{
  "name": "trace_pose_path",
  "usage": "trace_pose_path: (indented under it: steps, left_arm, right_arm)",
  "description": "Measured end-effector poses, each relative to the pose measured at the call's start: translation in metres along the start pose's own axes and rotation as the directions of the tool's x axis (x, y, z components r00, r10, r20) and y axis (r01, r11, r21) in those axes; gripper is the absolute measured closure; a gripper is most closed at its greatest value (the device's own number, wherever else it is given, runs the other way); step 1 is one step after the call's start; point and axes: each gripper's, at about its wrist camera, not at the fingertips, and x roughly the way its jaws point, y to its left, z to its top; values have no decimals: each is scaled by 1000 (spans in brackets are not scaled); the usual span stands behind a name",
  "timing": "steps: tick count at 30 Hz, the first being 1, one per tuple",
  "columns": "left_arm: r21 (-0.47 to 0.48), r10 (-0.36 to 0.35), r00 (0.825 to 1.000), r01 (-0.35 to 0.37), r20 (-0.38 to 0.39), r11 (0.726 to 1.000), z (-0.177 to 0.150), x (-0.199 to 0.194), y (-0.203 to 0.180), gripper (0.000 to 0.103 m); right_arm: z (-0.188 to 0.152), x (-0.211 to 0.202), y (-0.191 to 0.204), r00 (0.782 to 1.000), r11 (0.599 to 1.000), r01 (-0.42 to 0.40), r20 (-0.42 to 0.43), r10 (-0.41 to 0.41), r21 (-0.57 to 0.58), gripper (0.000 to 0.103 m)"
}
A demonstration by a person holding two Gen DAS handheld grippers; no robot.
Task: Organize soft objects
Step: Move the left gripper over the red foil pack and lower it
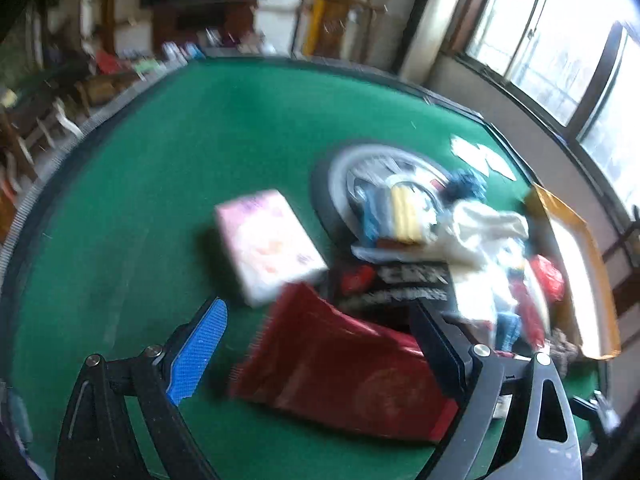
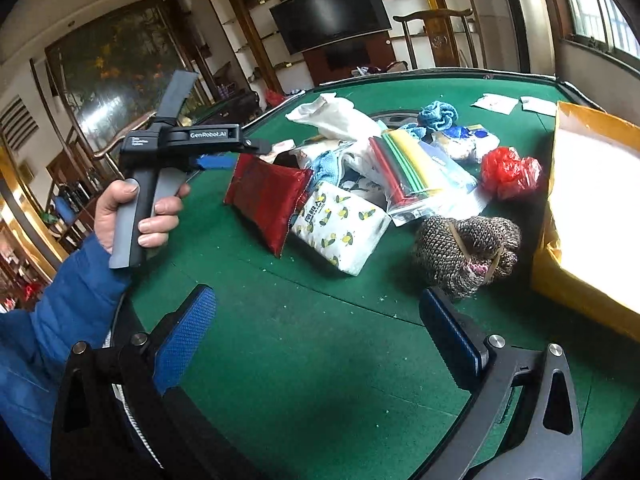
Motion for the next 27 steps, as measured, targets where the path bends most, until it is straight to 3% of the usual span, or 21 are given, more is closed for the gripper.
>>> trace_pose_path:
  steps: [6,9,12,16,22,24,27]
  left_arm:
    - [49,-1,996,5,-87,999,-25,4,-14,10]
    - [120,2,992,13,-124,993,-52,-4,-22,10]
    - [194,40,992,-17,-117,981,-78,-25,-28,10]
    - [215,22,995,0,-99,977,-109,-54,-25,10]
    - [409,99,995,-98,19,907,-112,-68,-41,10]
    - [441,70,996,-85,50,894,-102,-70,-46,10]
    - [505,30,999,-41,31,862,-87,-55,-54,10]
  right_arm:
    - [-1,-5,-5,999,999,-34,22,33,27,0]
    - [0,-7,-7,998,998,-51,30,50,37,0]
    - [0,-8,-8,997,997,-66,33,65,42,0]
    - [1,-8,-6,997,997,-76,34,75,30,0]
    - [0,-6,-4,996,996,-87,34,86,19,0]
    - [0,-7,-5,995,996,-92,36,91,21,0]
    - [0,-6,-6,995,995,-99,32,98,24,0]
